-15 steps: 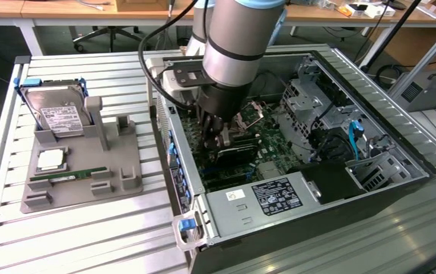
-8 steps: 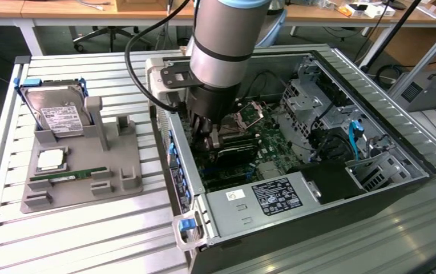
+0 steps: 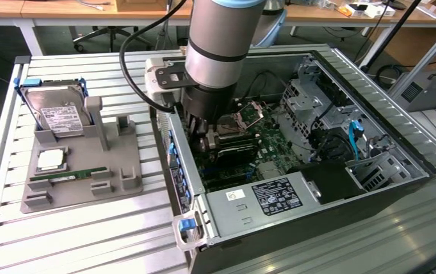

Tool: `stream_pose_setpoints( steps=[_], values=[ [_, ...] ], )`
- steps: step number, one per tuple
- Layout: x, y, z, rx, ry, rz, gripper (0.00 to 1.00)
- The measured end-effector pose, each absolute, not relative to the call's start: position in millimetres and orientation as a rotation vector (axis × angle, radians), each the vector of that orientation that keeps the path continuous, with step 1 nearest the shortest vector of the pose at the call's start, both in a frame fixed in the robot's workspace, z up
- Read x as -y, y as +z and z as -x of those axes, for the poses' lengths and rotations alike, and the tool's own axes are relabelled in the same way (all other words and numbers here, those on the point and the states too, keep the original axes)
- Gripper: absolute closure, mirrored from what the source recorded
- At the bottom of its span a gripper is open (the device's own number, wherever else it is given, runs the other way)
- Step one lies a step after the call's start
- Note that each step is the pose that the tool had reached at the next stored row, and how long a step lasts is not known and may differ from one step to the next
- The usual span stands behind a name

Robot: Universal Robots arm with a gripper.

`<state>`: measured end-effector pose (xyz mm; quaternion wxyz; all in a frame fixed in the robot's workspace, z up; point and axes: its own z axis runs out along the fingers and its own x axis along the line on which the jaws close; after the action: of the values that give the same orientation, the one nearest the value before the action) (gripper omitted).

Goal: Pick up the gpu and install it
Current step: 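Press down on the gpu until it lock into place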

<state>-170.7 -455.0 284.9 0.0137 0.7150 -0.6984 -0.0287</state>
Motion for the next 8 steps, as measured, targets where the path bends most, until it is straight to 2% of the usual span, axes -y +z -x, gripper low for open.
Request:
stream_pose_setpoints(
  steps=[8],
  values=[
    [455.0, 284.9, 174.4, 2.174, -0.087, -2.226, 0.89]
  ],
)
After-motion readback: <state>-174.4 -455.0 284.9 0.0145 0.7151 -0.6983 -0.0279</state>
